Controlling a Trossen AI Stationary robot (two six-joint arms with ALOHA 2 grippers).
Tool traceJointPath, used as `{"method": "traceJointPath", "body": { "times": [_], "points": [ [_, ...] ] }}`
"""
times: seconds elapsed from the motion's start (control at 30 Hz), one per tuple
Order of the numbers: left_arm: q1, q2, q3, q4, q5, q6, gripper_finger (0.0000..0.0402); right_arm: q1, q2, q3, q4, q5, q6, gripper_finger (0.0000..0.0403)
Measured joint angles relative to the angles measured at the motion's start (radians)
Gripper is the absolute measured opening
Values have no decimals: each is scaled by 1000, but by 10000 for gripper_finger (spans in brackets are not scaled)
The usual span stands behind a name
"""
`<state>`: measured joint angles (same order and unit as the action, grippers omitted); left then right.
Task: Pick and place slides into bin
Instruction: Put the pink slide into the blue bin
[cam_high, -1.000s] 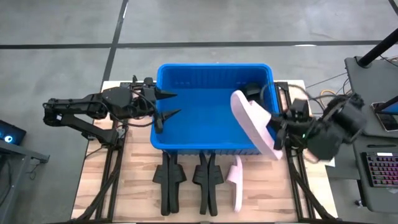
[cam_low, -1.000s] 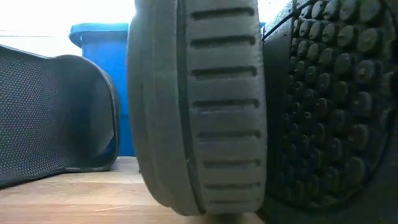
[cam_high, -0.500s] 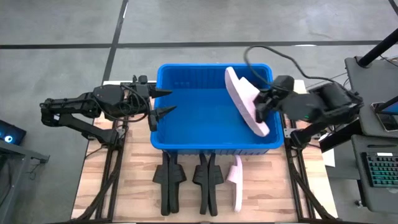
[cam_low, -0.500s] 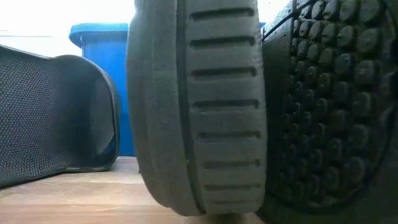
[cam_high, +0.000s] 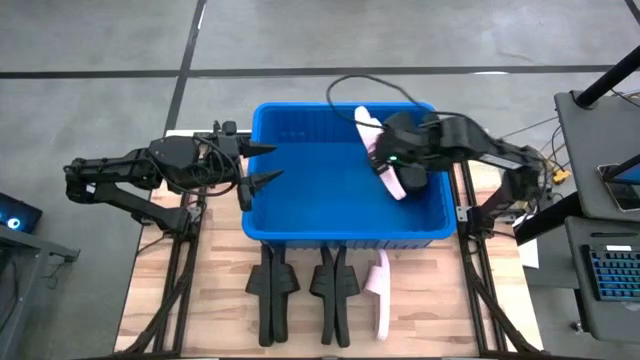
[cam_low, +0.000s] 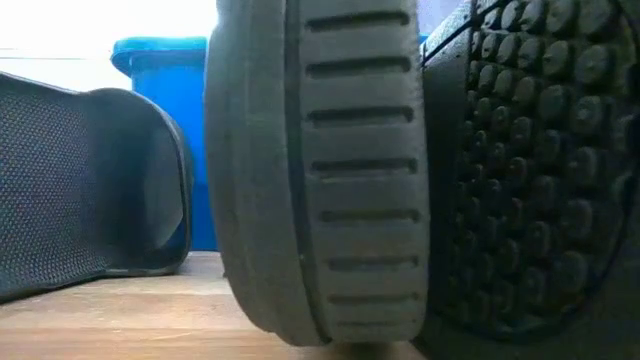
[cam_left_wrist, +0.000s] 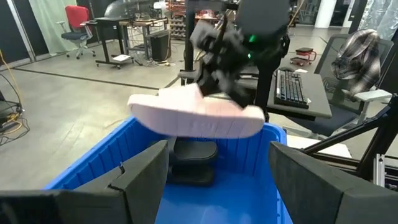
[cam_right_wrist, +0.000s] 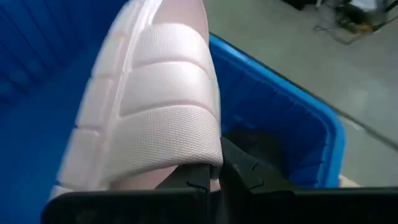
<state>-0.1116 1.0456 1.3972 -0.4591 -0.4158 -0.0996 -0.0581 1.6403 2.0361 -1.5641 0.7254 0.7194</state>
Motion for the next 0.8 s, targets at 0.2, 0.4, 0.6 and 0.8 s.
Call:
{"method": "traceJointPath", "body": {
  "times": [0.2,0.4,0.6,0.8],
  "points": [
    [0,-7,0,0,-12,8,259,-74,103,-4,-6,-19,-120,12],
    [0,-22,0,0,-63,11,259,-140,201,-7,-6,-26,-253,11],
    [0,-45,0,2,-94,11,259,-198,301,-10,-7,-22,-307,11],
    [0,-58,0,-1,-97,11,259,-206,390,-18,-5,-22,-378,12]
  ]
}}
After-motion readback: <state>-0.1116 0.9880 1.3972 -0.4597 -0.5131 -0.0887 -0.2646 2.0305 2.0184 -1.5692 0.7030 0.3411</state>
